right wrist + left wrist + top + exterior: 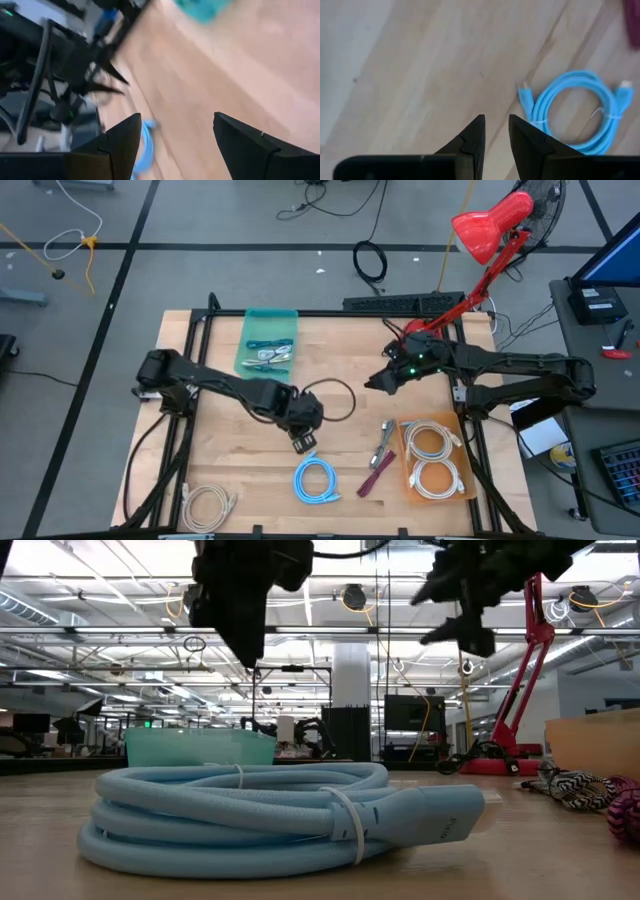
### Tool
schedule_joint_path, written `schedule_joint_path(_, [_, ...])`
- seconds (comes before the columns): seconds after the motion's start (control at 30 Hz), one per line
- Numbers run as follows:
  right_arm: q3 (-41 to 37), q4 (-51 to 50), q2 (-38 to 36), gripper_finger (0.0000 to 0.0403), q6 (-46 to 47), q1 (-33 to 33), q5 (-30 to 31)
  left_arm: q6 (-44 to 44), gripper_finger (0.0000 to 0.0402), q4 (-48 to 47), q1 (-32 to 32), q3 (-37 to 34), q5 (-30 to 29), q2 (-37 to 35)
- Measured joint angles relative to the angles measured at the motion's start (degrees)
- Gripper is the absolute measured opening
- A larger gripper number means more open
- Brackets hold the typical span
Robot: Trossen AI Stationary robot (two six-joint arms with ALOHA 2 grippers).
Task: Pick & Place USB Port
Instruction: Put the white USB cable into the blue bin
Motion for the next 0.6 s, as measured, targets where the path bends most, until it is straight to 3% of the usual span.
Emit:
schedule_joint_path(0.23, [0.0, -13.5, 0.0, 0.0238, -5.18, 5.64, -2.94, -0.48, 0.0088, -0.35, -1.87, 0.0, 0.97, 3.11])
schedule_joint_path(0.6, [0.0, -14.96, -0.02, 0.0238, -7.04, 16.31, -2.57, -4.24, 0.0088, 0.69, -2.46, -0.02, -0.58, 3.14])
